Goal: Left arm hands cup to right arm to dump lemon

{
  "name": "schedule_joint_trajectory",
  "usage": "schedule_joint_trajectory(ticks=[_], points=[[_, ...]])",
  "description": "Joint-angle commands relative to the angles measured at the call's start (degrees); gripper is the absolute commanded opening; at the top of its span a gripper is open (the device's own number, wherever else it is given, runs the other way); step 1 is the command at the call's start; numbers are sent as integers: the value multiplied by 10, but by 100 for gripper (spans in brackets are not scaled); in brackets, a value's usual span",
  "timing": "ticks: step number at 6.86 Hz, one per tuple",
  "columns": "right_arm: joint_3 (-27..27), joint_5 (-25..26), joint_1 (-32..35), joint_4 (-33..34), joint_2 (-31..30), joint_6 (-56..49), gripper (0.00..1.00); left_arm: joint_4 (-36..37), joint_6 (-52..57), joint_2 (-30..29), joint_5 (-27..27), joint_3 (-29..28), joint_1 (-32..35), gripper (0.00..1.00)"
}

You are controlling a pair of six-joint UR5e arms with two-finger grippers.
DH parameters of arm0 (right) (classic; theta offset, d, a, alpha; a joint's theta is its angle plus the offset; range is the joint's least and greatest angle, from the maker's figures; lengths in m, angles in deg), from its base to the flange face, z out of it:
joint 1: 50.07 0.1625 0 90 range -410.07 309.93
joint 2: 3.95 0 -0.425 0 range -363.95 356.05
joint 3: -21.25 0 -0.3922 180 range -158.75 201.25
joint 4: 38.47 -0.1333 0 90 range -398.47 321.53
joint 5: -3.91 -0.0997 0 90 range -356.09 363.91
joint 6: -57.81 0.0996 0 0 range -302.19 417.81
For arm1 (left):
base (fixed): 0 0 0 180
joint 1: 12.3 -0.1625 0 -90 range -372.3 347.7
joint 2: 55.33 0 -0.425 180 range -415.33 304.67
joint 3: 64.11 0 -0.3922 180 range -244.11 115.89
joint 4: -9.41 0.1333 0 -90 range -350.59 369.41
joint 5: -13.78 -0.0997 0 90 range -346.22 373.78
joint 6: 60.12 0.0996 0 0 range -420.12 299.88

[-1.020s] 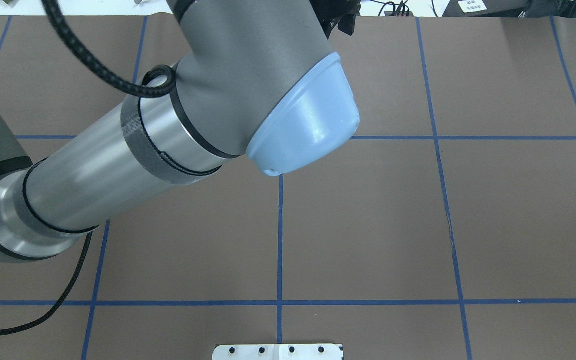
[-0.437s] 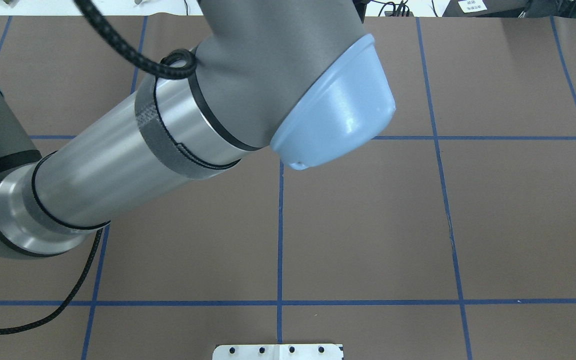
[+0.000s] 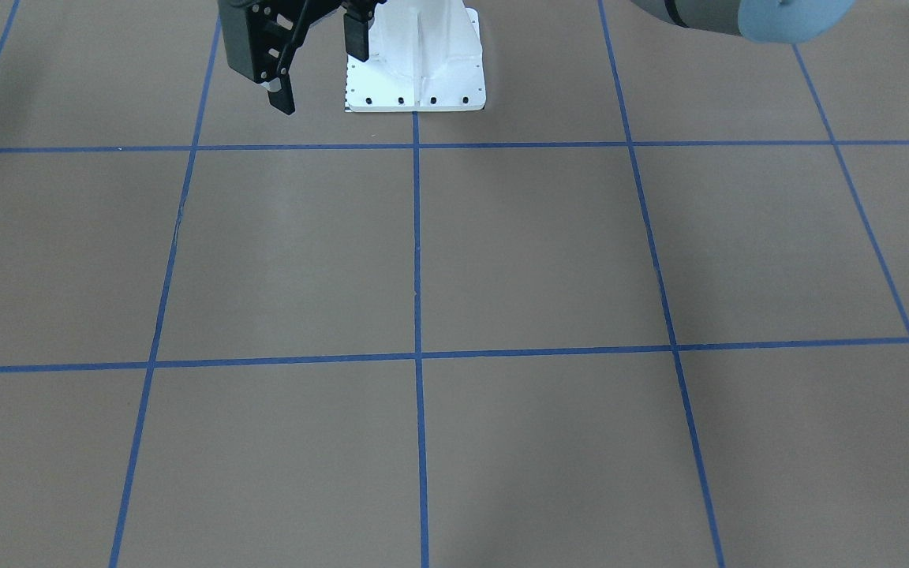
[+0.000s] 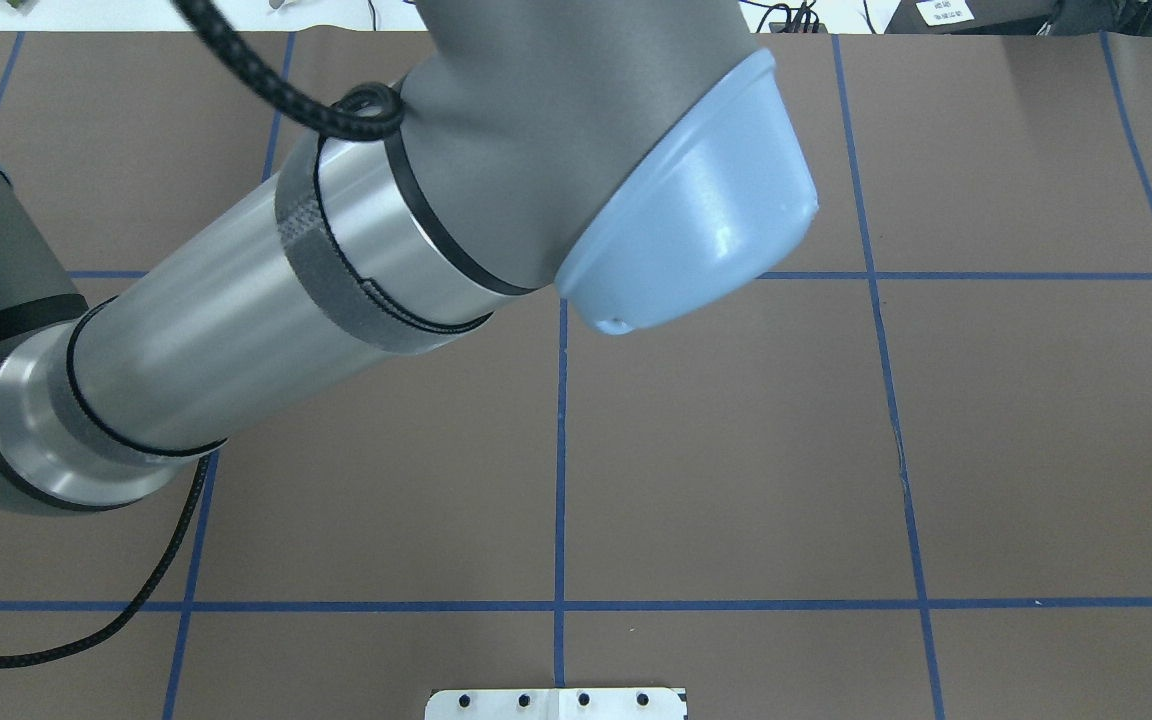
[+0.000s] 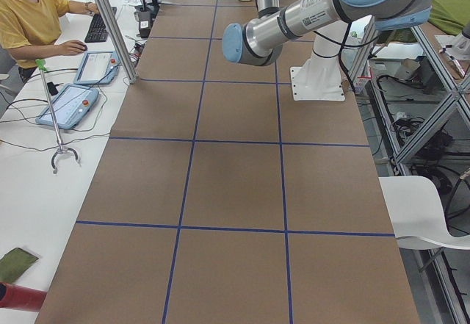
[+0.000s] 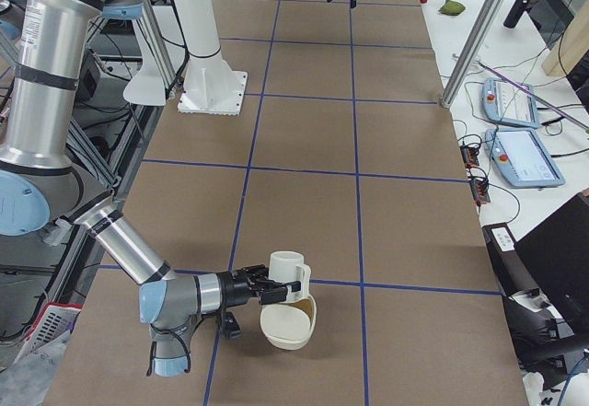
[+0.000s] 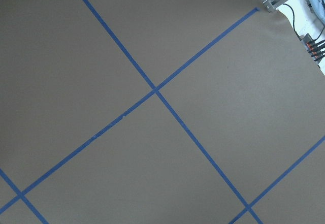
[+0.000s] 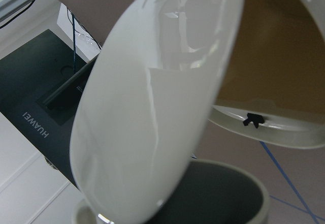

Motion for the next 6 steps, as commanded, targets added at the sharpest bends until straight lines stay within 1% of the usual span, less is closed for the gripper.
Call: schedule_joint_trajectory(ticks=[1,3,4,6], points=[[-1,-37,33,0,10,30,31,8,3,0,-7,0,0,100],[7,-59,50,0,13,58,31,9,3,0,-7,0,-1,100],[22,-71,50,1,16,65,31,9,3,0,-7,0,0,100],[144,-73,51,83,-13,62,30,9,3,1,-7,-1,-7,100]])
